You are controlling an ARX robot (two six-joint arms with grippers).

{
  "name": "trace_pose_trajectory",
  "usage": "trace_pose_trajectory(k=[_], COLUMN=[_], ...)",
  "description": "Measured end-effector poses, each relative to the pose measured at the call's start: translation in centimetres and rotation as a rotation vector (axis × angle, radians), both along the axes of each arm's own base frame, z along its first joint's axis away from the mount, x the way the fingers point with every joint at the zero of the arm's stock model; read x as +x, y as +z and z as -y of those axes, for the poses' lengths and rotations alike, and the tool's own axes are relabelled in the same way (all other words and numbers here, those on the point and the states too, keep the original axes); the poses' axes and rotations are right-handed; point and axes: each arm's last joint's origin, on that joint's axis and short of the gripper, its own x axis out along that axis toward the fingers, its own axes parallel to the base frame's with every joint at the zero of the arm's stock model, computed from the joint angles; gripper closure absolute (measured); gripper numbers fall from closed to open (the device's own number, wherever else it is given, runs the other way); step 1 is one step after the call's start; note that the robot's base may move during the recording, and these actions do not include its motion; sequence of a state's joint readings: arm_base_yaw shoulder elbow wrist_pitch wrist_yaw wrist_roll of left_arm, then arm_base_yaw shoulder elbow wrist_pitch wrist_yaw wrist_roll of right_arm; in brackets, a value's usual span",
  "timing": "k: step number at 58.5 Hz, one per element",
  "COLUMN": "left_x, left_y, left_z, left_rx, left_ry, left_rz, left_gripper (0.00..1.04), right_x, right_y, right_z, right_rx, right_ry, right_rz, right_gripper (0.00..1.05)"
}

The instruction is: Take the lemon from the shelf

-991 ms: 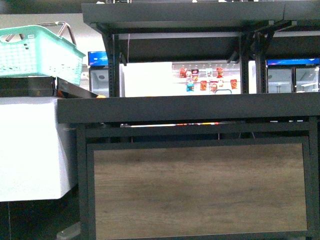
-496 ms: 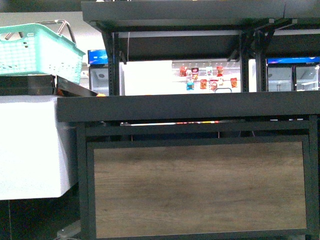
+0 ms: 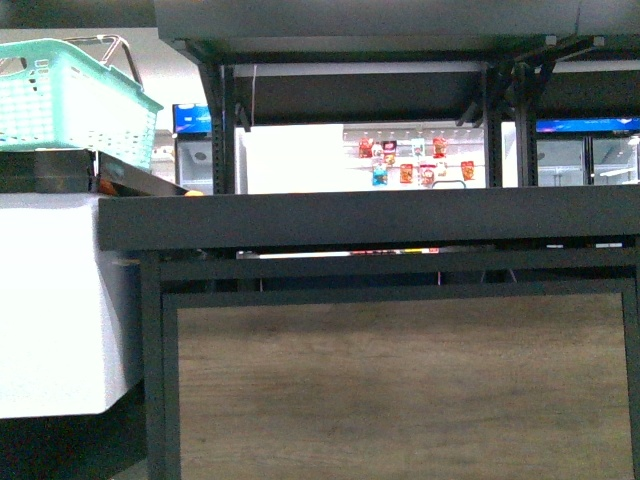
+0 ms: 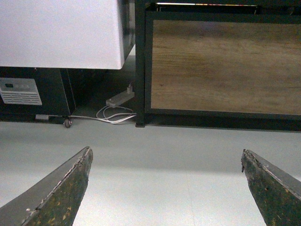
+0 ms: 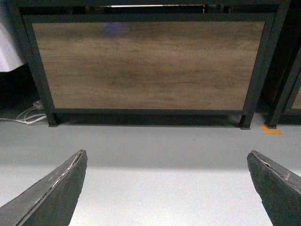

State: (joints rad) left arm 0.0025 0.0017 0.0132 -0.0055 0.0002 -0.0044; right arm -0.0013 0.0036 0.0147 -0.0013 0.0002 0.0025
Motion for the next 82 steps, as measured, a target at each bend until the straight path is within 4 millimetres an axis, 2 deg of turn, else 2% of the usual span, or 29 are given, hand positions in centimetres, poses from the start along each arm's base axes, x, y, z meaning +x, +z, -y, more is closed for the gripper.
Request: trace_pose_trajectory(k=[82], left_x=[0.00], left_y=[0.00], left_z=[0.00], left_rx=[0.000], left_ry=[0.000], left_rz=[0.000], left_gripper=[0.08], right_x=[0.00], right_y=[0.01], right_z=[0.00], right_rx=[0.000], right_ry=[0.000], right_rz=[0.000], right_gripper=[0.02])
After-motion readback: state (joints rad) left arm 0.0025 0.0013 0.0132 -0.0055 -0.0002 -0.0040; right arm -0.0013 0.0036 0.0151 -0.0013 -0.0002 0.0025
